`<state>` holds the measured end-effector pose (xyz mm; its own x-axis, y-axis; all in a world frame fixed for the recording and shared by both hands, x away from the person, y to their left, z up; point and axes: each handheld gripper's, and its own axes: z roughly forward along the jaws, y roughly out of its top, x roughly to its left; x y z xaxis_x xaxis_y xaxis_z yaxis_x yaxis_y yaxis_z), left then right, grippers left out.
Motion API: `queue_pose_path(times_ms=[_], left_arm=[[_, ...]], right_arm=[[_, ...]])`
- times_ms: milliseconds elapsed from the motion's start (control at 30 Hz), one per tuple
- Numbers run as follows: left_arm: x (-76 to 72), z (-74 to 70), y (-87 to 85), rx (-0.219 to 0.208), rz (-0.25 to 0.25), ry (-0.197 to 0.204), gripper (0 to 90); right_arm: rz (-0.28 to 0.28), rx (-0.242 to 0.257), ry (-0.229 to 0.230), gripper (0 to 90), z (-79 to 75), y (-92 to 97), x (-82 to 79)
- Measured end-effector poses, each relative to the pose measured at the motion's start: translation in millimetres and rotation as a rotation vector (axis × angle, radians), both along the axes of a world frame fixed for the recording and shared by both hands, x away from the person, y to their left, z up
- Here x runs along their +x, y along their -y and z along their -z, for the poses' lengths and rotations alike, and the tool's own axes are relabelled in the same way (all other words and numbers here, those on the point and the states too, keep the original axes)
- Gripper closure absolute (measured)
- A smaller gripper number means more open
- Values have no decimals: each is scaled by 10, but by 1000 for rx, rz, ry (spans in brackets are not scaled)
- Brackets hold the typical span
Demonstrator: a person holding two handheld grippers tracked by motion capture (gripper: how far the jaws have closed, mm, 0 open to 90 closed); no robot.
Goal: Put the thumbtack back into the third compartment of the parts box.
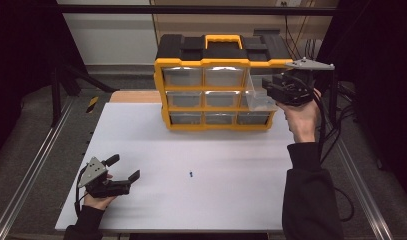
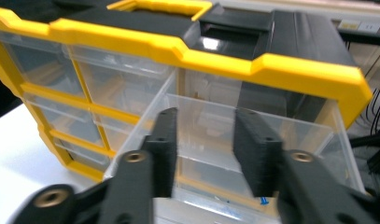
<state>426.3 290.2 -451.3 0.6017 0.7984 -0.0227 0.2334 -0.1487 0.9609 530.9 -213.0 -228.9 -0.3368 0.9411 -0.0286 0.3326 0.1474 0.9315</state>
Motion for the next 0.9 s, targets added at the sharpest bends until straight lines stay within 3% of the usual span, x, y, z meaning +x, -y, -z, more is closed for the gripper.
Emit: queue_pose_path(times_ms=[67,133,367,600,900], left_arm=[[1,1,-2,0,0,-1,31],[0,0,-1,0,0,0,31],[0,-1,-3,0,-1,0,31],[0,0,1,2,-1,0,31],[1,2,7,5,-1,-1,29]], right_arm=[[-6,4,20,451,-8,-12,-29],[-13,1,39,414,-17,-21,-55],[-19,-1,111,156,-50,-68,-181],[-57,21,132,58,-60,-103,-305],[-97,47,156,45,-12,-157,-467]])
